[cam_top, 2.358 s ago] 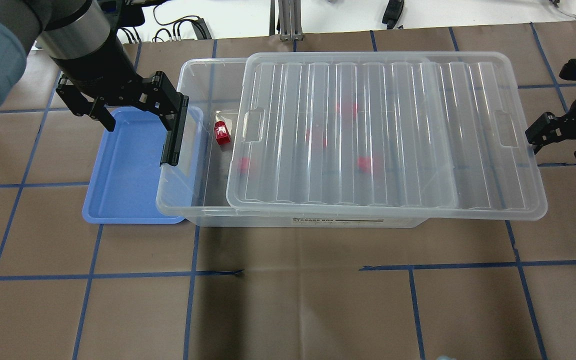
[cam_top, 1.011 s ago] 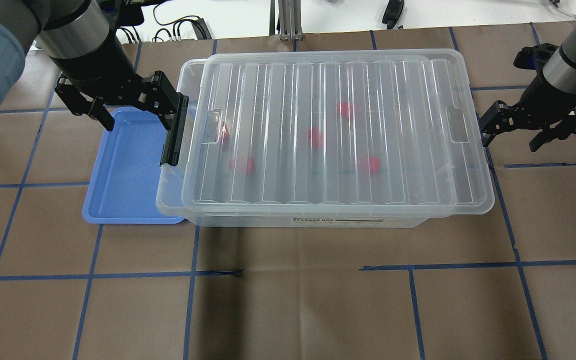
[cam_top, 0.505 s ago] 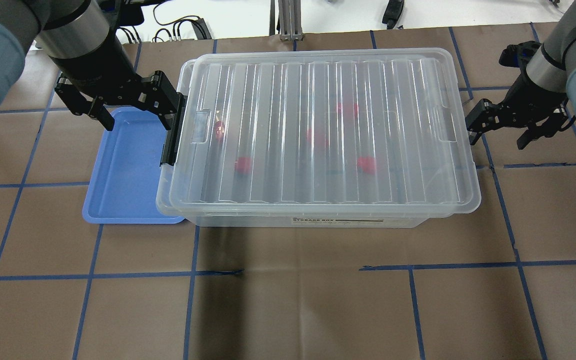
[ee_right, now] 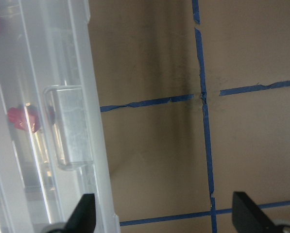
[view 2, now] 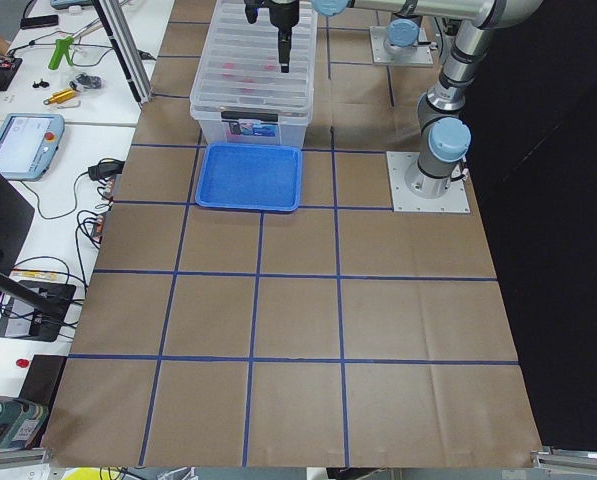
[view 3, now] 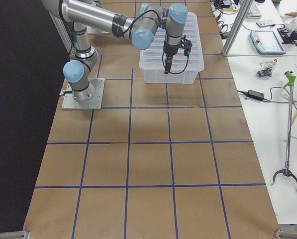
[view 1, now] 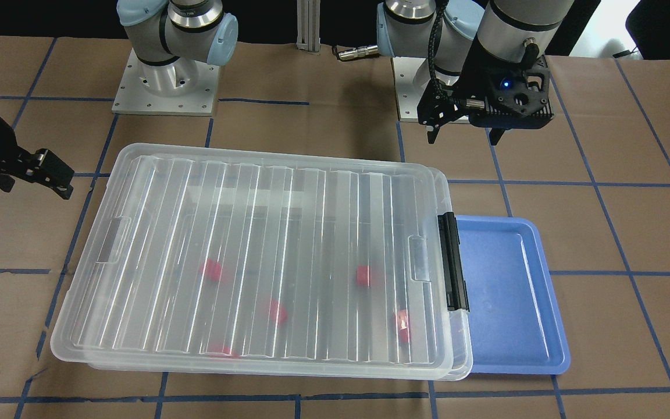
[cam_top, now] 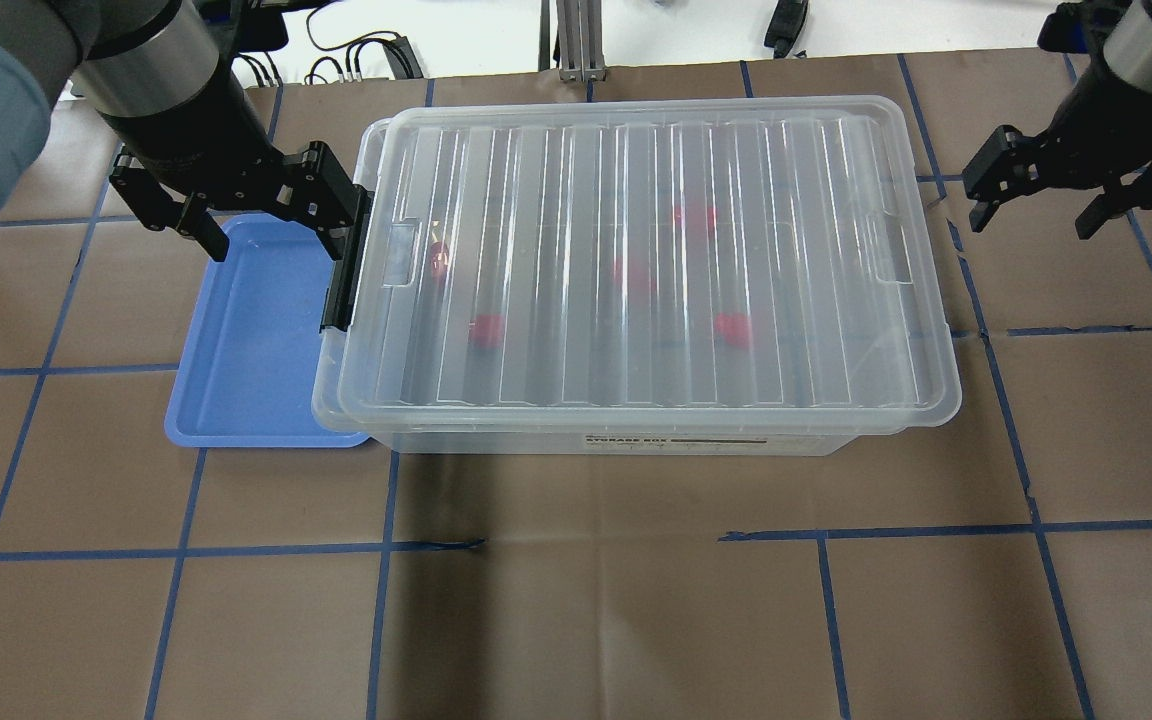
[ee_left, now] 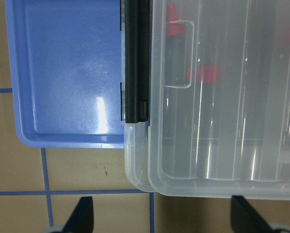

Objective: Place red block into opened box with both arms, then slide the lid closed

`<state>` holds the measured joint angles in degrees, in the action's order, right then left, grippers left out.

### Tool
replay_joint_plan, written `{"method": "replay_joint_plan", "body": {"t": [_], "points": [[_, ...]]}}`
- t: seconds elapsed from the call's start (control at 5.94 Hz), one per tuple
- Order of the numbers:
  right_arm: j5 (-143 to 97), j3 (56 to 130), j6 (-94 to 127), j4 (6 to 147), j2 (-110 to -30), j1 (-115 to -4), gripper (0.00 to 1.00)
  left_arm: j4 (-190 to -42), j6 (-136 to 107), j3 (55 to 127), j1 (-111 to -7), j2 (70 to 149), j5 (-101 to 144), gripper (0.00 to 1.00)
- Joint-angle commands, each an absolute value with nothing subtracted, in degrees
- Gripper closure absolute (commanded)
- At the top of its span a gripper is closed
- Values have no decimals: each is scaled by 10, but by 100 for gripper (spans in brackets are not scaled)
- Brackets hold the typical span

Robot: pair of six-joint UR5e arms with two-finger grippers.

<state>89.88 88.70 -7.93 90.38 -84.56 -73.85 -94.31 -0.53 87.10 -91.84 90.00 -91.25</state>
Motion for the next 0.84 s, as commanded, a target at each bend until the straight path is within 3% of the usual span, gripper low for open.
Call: {"method": "replay_joint_plan", "body": {"t": [0.0,0.67], "points": [[894,807,-21,820,-843,-786,0,-943,-5,871,-918,900,-912,2],[896,793,33,814,-839,-889,0,-943,-5,871,-918,900,-912,2]]}}
